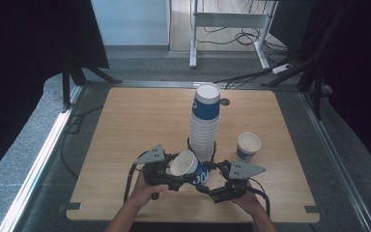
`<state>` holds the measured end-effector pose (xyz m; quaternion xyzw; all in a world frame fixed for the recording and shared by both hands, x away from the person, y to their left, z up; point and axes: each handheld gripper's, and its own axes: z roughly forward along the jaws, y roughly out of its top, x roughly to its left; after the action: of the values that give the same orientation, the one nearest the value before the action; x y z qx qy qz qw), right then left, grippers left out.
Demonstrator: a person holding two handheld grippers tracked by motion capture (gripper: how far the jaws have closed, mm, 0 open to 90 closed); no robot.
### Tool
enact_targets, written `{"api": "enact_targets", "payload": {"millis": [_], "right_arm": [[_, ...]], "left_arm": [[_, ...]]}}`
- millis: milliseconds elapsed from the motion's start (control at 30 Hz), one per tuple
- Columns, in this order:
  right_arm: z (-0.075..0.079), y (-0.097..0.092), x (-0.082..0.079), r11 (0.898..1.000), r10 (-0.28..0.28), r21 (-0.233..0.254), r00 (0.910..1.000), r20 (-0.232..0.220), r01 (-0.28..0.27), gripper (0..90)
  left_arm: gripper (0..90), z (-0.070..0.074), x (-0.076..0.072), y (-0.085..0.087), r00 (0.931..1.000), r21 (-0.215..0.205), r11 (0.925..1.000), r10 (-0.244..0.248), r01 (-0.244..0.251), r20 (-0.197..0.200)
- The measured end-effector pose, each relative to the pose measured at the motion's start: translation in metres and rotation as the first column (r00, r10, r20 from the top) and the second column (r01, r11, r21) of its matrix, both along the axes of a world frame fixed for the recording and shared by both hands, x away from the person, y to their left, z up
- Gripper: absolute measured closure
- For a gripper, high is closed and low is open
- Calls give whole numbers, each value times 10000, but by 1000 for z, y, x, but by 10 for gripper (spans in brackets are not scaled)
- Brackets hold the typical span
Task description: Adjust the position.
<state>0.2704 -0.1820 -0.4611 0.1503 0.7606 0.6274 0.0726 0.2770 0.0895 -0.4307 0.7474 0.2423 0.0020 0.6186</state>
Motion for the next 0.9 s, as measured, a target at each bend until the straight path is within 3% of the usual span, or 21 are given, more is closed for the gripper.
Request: {"api": "enact_targets", "payload": {"millis": [267,500,900], "right_arm": [[1,1,-2,9993,-158,-344,9997,209,165,198],[4,-2,-3,9993,-209,-309,9994,286,217,198],[4,2,-5,9971,-232,-712,9983,527,270,197]], "left_arm": [[155,3,-2,-2,9995,522,9986,99,-114,294],[155,6,-3,-2,9980,1086,9938,191,-255,596],[156,10,-3,-6,9960,1737,9843,176,-326,871]]}}
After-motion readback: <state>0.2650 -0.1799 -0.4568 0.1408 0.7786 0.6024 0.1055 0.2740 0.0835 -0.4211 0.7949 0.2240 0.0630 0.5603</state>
